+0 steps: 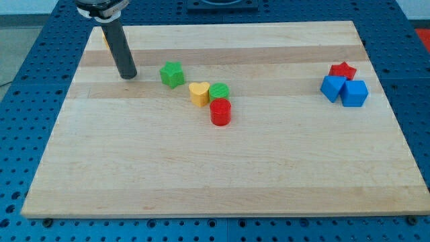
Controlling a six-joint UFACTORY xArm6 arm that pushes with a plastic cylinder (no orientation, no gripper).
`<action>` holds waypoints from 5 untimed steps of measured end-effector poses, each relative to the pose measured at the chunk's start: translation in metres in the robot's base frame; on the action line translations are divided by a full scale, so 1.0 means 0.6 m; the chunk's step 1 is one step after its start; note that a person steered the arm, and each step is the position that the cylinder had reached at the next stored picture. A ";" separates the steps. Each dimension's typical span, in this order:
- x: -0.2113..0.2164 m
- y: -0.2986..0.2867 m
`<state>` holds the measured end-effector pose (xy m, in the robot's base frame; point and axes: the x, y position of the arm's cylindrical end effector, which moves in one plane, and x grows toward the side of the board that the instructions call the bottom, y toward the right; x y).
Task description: Move your arm to the left of the red circle
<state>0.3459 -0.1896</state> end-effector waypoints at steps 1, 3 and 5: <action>0.026 0.000; 0.224 0.076; 0.307 0.311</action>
<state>0.5298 -0.0030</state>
